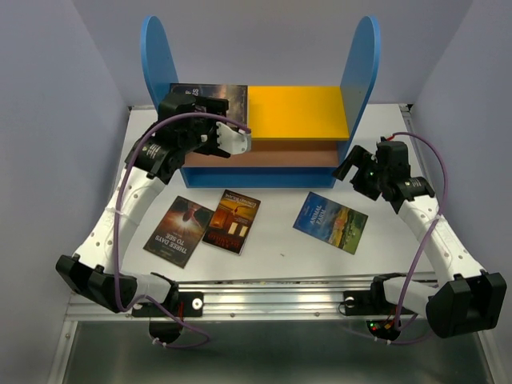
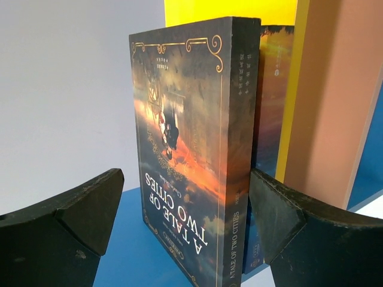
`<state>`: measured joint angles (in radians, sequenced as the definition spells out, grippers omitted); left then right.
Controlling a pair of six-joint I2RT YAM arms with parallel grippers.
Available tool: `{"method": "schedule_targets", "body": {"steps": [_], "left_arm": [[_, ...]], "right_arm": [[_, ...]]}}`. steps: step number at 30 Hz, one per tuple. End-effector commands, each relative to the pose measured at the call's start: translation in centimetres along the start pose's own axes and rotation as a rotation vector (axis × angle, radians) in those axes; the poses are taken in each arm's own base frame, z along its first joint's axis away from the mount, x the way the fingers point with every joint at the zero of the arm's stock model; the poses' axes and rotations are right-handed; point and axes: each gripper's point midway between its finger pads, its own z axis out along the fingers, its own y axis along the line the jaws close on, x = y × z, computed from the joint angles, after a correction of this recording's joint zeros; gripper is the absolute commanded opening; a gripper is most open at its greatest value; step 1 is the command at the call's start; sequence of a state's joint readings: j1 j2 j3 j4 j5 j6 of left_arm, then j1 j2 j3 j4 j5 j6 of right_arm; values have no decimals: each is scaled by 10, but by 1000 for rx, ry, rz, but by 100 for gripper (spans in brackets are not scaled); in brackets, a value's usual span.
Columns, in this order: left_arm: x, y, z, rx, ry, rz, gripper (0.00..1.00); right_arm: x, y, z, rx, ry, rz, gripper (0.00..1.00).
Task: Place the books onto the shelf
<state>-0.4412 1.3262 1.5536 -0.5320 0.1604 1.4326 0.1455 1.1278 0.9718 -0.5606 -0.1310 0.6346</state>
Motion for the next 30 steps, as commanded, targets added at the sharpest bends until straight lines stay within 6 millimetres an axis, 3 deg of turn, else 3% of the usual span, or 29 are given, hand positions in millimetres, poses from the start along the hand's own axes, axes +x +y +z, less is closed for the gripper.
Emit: {"method": "schedule_targets", "body": {"steps": [1,12,16,19,23,27,28,29,30], "left_arm": [[-13,18,-20,-48,-48,-19,96],[-24,35,-35,-109,-96,-102,99],[-21,27,-28,-75,-85,-137,99],[-30,24,-31,-60,-128,-136,99],[-50,35,-54,-107,-216,-172,99],[-97,69,-99,-208,-440,-256,99],[-108,73,-107,-210,-510,-392,99],[-124,100,-127,-306,-611,-443,99],[-134,106,-135,-298,-684,-617,99]], "right_arm": [[-15,16,-8,-56,-40,-29,100],[-14,18,-9,-67,-33,-44,100],[-12,18,-11,-74,-32,-51,100],[-12,19,-13,-82,-34,-58,100],[-11,22,-12,-95,-23,-68,100],[-9,21,-13,-100,-20,-80,100],[-8,20,-12,-100,-18,-83,100],[-8,20,-12,-101,-19,-85,100],[-6,19,-11,-100,-16,-83,100]]}}
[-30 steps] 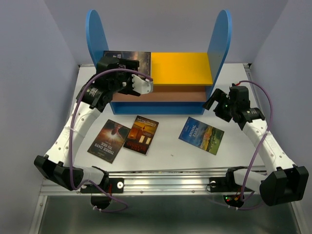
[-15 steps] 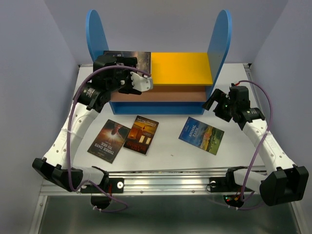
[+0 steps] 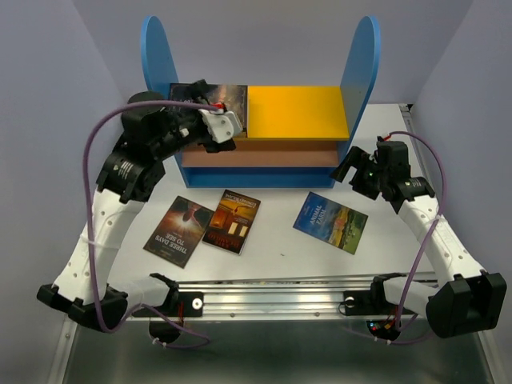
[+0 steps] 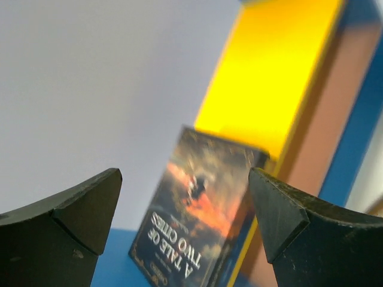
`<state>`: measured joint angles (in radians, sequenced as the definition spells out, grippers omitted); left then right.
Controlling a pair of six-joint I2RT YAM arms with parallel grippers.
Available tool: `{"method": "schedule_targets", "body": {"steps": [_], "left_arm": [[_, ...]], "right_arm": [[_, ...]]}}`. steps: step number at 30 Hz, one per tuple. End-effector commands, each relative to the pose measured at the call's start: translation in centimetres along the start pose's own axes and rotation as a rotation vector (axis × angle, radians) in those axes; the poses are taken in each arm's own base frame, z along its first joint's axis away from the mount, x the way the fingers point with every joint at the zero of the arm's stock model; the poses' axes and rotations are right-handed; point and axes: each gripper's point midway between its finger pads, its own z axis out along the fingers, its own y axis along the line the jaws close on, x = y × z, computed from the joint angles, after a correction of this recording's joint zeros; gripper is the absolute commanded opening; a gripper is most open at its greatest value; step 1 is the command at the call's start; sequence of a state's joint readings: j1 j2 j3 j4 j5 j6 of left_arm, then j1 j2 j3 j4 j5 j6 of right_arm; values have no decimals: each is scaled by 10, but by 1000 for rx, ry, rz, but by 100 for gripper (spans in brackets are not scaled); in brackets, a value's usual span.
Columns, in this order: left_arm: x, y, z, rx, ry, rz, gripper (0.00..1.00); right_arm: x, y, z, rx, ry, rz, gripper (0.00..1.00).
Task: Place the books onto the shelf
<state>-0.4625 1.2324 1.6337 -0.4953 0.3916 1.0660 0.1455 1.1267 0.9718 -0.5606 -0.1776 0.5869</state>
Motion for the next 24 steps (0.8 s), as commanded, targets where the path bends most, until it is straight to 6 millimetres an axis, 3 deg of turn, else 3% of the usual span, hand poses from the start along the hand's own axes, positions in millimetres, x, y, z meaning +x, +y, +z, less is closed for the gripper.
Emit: {"method": "schedule_targets", "body": {"steps": [1,4,5,6,7,8,9,11,12,13,16,17,18,20,21,22,24], "left_arm": [[-120,73,-59,-263,-461,-366,99],[-120,93,-62,-367,-520,-724,99],[-111,93,-59,-388,-513,-933,99],[-104,89,-56,-393,-501,-1018,99],[-89,75,-44,-384,-459,-1105,99],[-86,67,-44,-383,-463,-1219,99],[-64,39,-27,-351,-378,-1287,99],[-45,8,-18,-330,-287,-1359,99],[-35,-15,-14,-312,-226,-1397,99],[-10,-30,-15,-384,-112,-1438,99],[34,-74,-24,-462,110,-1536,99],[40,-81,-26,-472,146,-1557,99],[45,-89,-29,-476,174,-1575,99],[48,-97,-32,-480,195,-1622,99],[49,-98,-34,-485,196,-1632,99],[52,-99,-35,-497,216,-1629,99],[61,-95,-37,-553,247,-1619,99]], "right_arm": [[-10,15,-10,-70,-38,-37,100],[-8,26,-14,-129,-28,-48,100],[-8,32,-17,-162,-27,-76,100],[-8,39,-21,-189,-24,-100,100],[-1,49,-24,-215,-7,-140,100],[-1,55,-29,-211,-15,-209,100],[15,77,-33,-252,10,-290,100],[22,104,-37,-267,-11,-399,100],[33,114,-30,-267,20,-438,100],[34,133,-34,-283,0,-483,100],[15,149,-22,-241,-73,-518,100],[-2,166,-29,-270,-133,-517,100],[-7,177,-31,-288,-155,-530,100],[-21,191,-25,-283,-200,-557,100],[-36,205,-32,-293,-242,-560,100],[-39,207,-19,-254,-245,-583,100],[-51,212,-14,-219,-267,-597,100]]}}
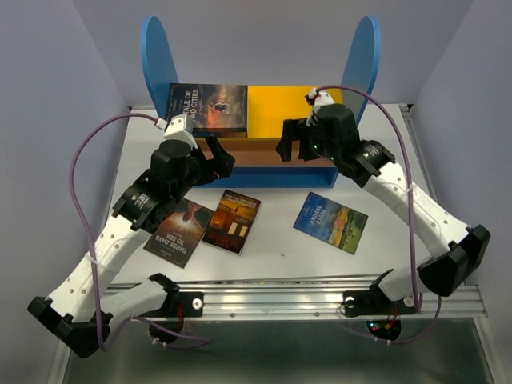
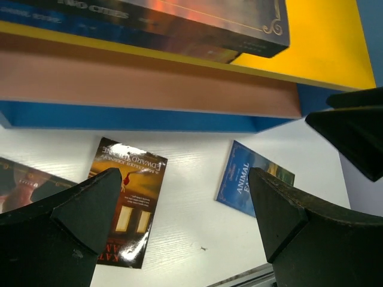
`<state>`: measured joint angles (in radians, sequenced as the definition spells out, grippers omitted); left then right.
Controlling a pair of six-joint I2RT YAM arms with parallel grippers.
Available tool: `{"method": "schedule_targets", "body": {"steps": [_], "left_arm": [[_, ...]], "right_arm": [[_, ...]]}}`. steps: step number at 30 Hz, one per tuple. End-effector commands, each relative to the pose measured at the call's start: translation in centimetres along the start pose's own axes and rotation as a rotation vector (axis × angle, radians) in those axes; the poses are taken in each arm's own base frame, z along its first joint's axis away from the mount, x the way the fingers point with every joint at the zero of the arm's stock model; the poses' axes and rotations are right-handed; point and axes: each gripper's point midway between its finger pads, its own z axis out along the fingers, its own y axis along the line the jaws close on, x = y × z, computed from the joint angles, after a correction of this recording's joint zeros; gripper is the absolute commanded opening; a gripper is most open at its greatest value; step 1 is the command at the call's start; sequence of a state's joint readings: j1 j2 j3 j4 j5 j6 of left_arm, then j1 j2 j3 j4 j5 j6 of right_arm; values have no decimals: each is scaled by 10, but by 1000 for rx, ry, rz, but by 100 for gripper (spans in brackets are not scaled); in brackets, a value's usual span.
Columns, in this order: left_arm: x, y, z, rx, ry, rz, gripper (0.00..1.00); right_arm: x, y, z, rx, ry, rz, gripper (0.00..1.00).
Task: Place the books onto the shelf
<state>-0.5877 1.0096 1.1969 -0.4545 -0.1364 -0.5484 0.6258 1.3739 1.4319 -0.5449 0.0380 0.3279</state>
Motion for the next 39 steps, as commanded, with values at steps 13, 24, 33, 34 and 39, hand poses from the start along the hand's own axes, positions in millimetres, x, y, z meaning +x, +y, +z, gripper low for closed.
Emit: {"method": "schedule_targets", "body": {"steps": [13,24,33,34,39], "left_arm": [[-60,46,17,-324,-115,-69,93],[-83,66,26,-348,-148,-87,92],[-97,68,32,-346,-164,-88,91],[-99,67,32,-343,-166,-86,91],[-102,70,35,-357,-162,-80,89]], "right_arm": [[-119,6,46,159,-244,-213,100],[-122,28,72,105,-251,-276,100],[-130,42,83,89,-279,-303,100],[-131,42,84,92,-281,-301,100],[-134,38,88,119,-285,-332,100]]}}
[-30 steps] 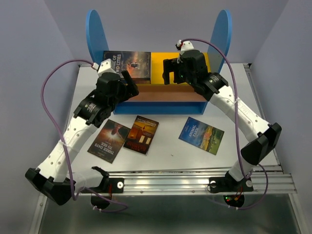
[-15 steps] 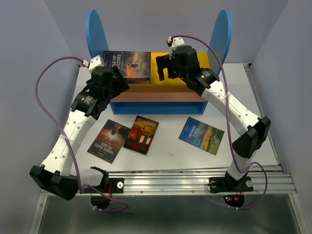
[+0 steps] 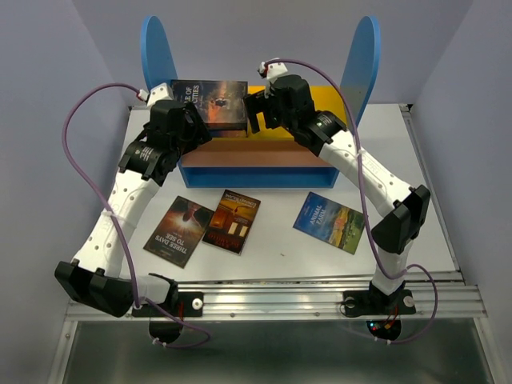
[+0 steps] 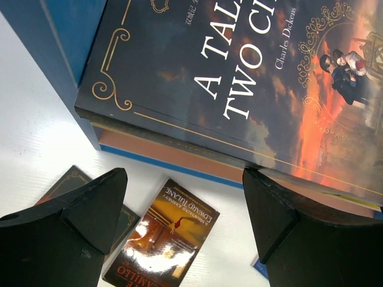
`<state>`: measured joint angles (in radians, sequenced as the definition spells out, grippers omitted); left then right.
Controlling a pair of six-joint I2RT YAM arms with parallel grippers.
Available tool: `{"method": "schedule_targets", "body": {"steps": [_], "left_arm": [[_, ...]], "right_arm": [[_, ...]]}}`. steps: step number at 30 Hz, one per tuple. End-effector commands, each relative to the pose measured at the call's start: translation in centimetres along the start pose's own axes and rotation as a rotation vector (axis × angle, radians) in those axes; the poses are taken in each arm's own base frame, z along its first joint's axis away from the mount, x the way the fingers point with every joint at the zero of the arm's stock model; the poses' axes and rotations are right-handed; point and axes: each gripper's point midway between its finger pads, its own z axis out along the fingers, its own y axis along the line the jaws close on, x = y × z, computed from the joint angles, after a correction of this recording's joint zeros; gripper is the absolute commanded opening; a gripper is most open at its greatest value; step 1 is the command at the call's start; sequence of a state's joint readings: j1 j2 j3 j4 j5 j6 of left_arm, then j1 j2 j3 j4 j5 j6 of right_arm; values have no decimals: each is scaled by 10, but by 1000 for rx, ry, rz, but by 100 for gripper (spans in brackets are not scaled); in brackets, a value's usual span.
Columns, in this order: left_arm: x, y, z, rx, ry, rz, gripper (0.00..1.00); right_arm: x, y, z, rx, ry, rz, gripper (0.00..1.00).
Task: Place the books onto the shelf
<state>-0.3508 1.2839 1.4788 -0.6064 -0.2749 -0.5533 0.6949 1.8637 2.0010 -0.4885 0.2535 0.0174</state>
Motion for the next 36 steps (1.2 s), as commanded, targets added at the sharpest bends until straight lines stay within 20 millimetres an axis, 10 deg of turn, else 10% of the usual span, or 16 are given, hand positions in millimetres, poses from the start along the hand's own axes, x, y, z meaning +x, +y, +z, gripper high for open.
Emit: {"method": "schedule_targets", "body": {"steps": [1,36], "left_arm": [[-33,-9,-7,27,-92,-26,89],[-52,28,-20,-79,-149,-24,89]], "right_arm": [[-41,2,-8,8,-120,-15,100],[-44,9,-6,9,-126,-43,100]]}}
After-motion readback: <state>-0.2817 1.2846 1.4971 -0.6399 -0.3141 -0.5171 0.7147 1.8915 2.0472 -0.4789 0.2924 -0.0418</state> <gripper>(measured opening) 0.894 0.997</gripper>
